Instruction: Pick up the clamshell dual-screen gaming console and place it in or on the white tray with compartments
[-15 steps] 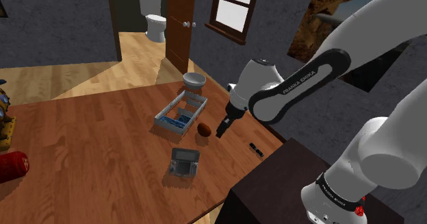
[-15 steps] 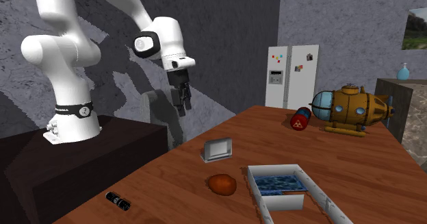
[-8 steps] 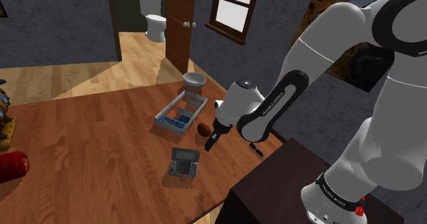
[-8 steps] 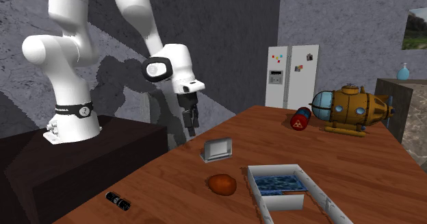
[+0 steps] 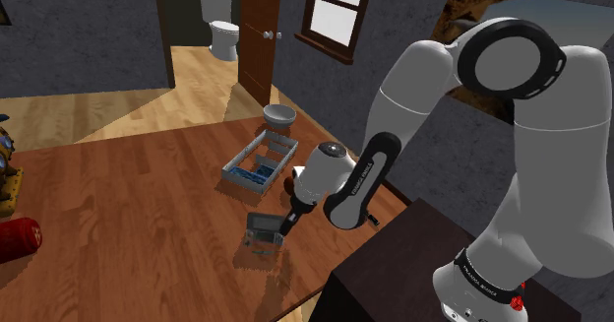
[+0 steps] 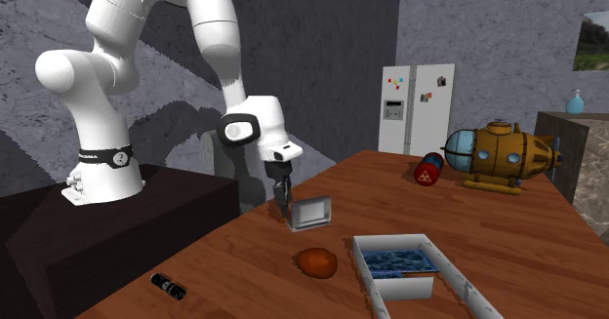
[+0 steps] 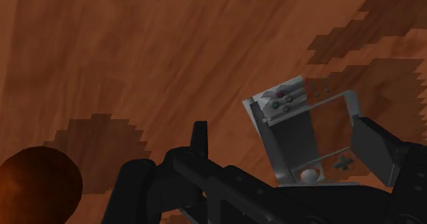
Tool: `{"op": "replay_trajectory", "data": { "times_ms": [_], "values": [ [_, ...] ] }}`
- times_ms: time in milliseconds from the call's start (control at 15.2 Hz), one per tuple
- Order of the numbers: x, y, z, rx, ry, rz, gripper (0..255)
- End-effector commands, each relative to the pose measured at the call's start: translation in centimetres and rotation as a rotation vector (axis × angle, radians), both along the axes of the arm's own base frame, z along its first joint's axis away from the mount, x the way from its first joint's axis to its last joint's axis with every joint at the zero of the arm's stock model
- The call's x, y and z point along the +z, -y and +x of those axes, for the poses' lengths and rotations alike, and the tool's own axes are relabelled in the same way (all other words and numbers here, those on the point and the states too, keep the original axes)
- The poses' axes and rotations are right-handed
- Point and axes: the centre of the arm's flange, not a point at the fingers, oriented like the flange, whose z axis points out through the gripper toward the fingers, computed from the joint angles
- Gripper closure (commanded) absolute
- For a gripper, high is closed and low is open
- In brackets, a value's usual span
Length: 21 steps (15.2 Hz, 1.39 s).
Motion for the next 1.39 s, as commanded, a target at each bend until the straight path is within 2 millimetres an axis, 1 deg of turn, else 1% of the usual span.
{"op": "replay_trajectory", "data": {
  "times_ms": [0,198,264,792,858,1320],
  "values": [
    [-1.0,-0.2,0.2,0.001,0.001,0.0,0],
    [-2.6,-0.3,0.4,0.001,0.001,0.0,0],
    [-3.4,-0.4,0.6,0.001,0.001,0.0,0],
    [-3.4,-0.4,0.6,0.001,0.001,0.0,0],
    [-3.4,-0.4,0.6,0.001,0.001,0.0,255],
    [-3.5,-0.4,0.6,0.001,0.001,0.0,255]
  ]
}}
